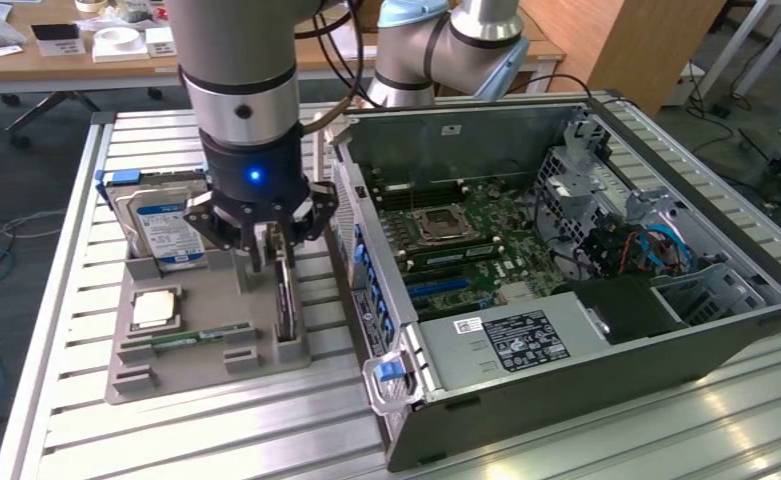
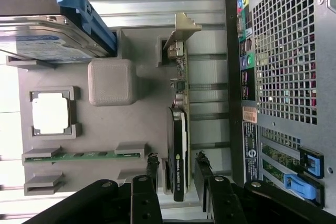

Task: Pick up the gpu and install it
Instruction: 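Pick up the gpu and move the gpu toward the slot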

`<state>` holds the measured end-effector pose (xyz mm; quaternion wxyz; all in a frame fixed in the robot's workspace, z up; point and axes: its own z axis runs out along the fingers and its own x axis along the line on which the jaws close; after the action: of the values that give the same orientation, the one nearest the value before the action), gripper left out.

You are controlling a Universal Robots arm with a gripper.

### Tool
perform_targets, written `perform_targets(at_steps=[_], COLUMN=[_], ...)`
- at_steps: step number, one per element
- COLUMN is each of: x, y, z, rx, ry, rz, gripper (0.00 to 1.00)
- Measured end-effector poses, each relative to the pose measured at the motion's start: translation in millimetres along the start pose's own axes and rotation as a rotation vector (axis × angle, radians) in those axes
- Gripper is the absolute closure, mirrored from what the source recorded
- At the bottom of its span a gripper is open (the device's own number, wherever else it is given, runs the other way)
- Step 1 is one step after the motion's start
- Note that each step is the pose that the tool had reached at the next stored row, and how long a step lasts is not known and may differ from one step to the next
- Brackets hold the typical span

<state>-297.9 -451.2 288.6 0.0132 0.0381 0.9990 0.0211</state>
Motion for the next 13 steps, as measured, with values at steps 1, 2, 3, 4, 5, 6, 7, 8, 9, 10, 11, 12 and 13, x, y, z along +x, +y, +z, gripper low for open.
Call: perform_targets(at_steps=[1, 2, 3, 4, 5, 6, 7, 8, 9, 10, 11, 12, 13], x=[-0.4, -0.6, -0.6, -0.7, -0.9, -1.3, -1.6, -2.0, -2.4, -3.1, -3.6, -4.1, -4.7], y=[0.0, 0.0, 0.0, -0.1, -0.1, -0.2, -0.2, -0.2, -0.2, -0.2, -0.1, -0.1, -0.1], z=[0.3, 0.6, 1.4, 2.5, 3.9, 5.2, 6.6, 7.8, 8.6, 8.7, 8.8, 9.1, 9.5], rx=[-0.0002, -0.0002, -0.0001, -0.0001, -0.0001, -0.0001, -0.0001, -0.0001, 0.0, 0.0, 0.0, -0.0001, 0.0], ry=[-0.0001, -0.0001, 0.0, 0.0, 0.0, 0.0001, 0.0, 0.0, 0.0, 0.0001, 0.0001, 0.0, 0.0], rz=[0.0, 0.0, 0.0, 0.0, 0.0, 0.0, 0.0, 0.0, 0.0, 0.0, 0.0, 0.0, 0.0], gripper=[0.58, 0.58, 0.58, 0.58, 0.58, 0.58, 0.58, 0.58, 0.58, 0.58, 0.58, 0.58, 0.58])
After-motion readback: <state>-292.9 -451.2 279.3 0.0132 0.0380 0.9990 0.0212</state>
